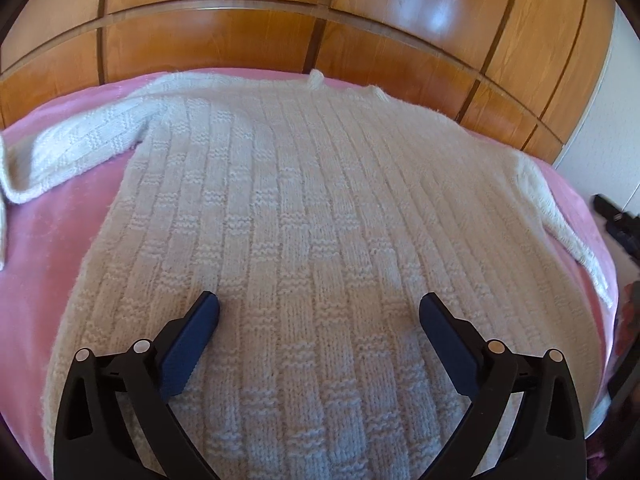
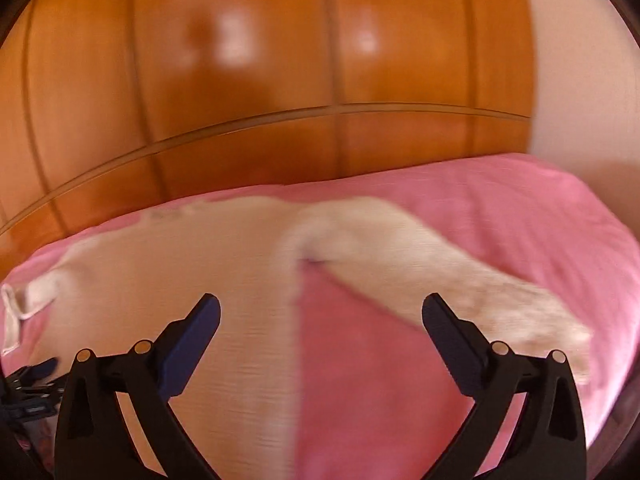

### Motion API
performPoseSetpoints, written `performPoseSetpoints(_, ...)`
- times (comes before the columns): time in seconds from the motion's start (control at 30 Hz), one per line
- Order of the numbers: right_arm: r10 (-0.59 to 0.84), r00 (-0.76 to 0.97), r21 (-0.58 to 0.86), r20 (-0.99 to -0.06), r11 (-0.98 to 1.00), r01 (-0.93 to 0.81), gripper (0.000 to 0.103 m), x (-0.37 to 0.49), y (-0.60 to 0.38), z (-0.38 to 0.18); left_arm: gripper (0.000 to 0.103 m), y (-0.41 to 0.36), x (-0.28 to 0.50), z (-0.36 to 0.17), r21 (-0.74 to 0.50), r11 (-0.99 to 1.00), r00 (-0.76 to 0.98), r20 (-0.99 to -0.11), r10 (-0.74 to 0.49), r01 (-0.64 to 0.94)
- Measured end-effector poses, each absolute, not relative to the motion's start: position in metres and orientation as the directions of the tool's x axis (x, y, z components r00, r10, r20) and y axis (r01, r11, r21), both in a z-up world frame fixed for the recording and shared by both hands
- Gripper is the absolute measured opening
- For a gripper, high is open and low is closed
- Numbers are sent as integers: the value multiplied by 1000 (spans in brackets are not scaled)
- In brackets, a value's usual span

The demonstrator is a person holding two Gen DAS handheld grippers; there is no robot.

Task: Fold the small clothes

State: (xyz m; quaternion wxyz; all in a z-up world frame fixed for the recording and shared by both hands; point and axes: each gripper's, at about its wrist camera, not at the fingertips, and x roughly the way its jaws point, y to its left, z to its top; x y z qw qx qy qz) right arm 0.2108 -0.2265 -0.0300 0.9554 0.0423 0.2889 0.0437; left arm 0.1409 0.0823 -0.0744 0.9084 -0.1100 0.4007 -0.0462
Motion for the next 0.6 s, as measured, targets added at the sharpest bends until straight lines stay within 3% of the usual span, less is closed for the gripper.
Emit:
performPoseSetpoints(0.1,181,812,92,-554,983,-156,101,217,-182,-47,99,97,129,-59,-228,971,716,-689,-112,-67)
performPoseSetpoints(0.27,122,741,10,-660,988,-154,101,231,-158,-87,99,136,112,-41,-112,976,745,-664,65,-185)
performPoseSetpoints(0.47,142,698,70,-702,989,-130,101,232,-170,-97,84,224,94,-33,50,918,685,-649,329,-394)
performPoseSetpoints(0.6,154,686,99,-711,988,-120,101,243,-182,-100,82,265,94,-45,144,897,619,-678,397,-418)
